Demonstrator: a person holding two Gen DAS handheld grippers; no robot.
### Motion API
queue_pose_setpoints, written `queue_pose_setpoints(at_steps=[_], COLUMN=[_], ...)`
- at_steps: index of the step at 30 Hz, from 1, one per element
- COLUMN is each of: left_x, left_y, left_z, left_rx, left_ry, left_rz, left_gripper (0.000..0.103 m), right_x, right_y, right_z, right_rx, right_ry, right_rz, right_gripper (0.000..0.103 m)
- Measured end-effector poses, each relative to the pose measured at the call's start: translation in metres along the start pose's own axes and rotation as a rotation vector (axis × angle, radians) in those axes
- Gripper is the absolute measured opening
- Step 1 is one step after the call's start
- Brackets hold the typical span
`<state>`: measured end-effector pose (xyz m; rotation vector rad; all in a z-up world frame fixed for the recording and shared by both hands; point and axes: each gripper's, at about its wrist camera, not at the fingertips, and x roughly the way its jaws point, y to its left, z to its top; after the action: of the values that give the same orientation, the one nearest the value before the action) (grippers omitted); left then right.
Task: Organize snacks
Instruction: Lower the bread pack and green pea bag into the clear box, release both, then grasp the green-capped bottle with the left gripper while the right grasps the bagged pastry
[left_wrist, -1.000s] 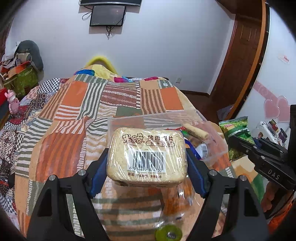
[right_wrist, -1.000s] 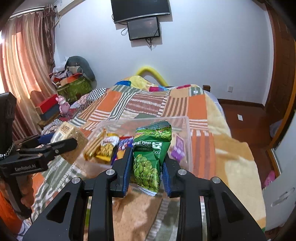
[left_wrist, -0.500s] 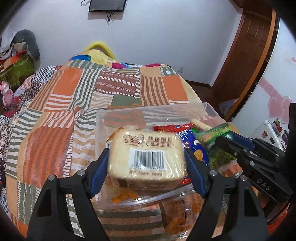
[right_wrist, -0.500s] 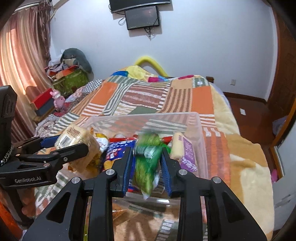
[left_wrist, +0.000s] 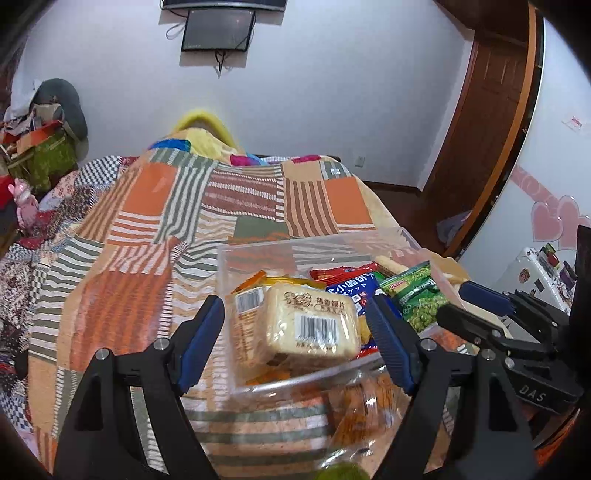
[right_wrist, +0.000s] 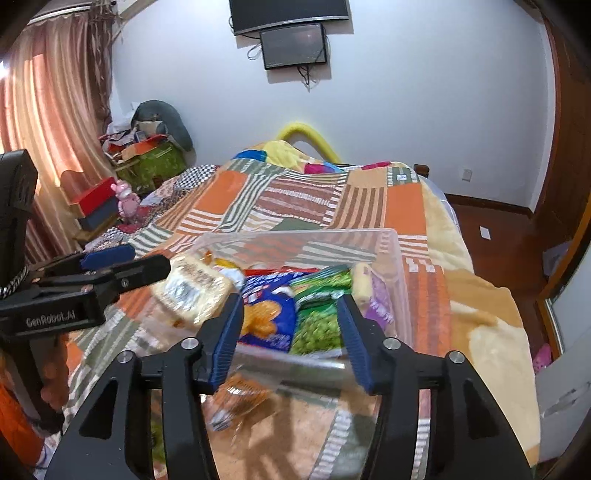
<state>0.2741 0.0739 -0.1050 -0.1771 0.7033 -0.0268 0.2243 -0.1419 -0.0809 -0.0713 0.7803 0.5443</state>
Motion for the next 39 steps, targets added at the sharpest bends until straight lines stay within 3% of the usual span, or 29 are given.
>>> queue_pose_setpoints(at_steps=[5,12,24,28,36,39], left_x=[-0.02,-0.03,-0.01,-0.003,0.007,0.004], left_y=[0.005,0.019,0.05,0.058,0.062,0.058], left_z=[-0.007,-0.032,-0.08,-0.089,-0.099,-0.102], left_rx=[0.023,0.038,0.02,-0.002,-0.021,-0.019], left_ry=[-0.028,0.002,0.109,0.131,0.174,0.176], left_rz=[0.042,0.056,0.079,0.074,0.071,0.067], left_gripper=[0.082,0.083,0.083,0.083,0.083,0.083], right_x=[-0.008,0.007,0.05,0.06,0.071,0.076], right_y=[0.012,0.02,0.044,0.046,0.043,0.043], right_z=[-0.015,-0.029,-0.047,-0.051,-0.059,-0.06], right_rx=[-0.006,0.017,-0.019,-0.019,0.035,0.041], right_ry=[0.002,0.072,0.186,0.195,0.249,0.271], right_rz=[0.015,0.04,0.059,0.05,0.102,0.132], right_gripper=[0.062,0.063,0.063,0.073,0.072,0.06])
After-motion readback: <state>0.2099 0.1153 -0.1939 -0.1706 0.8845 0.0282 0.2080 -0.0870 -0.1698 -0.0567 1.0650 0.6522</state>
